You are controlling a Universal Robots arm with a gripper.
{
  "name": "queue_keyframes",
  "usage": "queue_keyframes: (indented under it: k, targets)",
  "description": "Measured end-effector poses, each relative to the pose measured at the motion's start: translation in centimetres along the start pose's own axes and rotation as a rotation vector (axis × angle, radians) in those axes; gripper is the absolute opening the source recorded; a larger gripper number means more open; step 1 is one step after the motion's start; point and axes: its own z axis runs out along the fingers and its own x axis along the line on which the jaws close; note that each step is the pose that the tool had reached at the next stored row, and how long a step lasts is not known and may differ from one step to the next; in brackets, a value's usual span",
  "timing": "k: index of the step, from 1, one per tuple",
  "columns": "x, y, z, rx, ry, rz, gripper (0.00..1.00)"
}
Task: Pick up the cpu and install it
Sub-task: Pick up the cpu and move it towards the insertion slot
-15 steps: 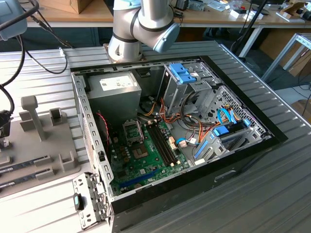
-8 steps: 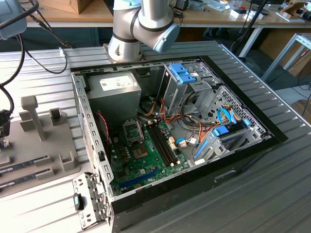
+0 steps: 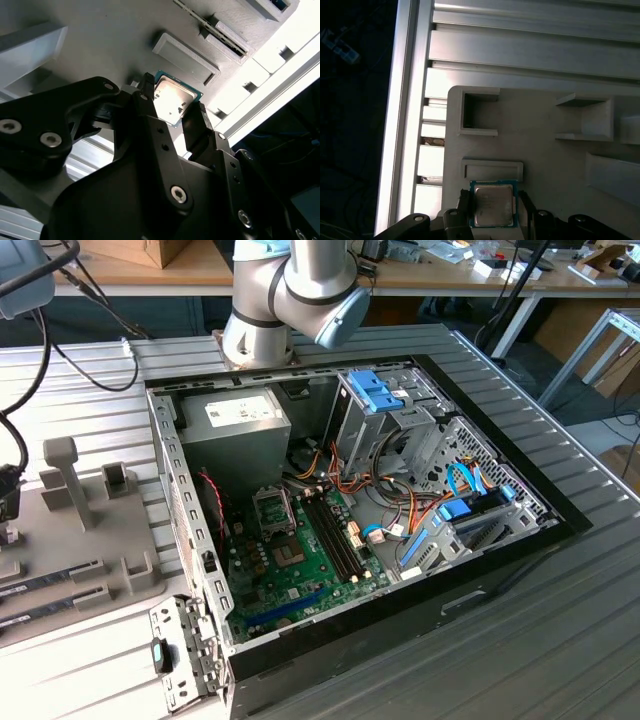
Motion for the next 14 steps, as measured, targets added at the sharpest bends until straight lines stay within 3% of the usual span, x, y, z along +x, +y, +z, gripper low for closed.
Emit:
queue_keyframes:
  k: [14]
  targets:
    - [-0.01,0.01,-0.40,0.0000,0.0000,0.000,0.47]
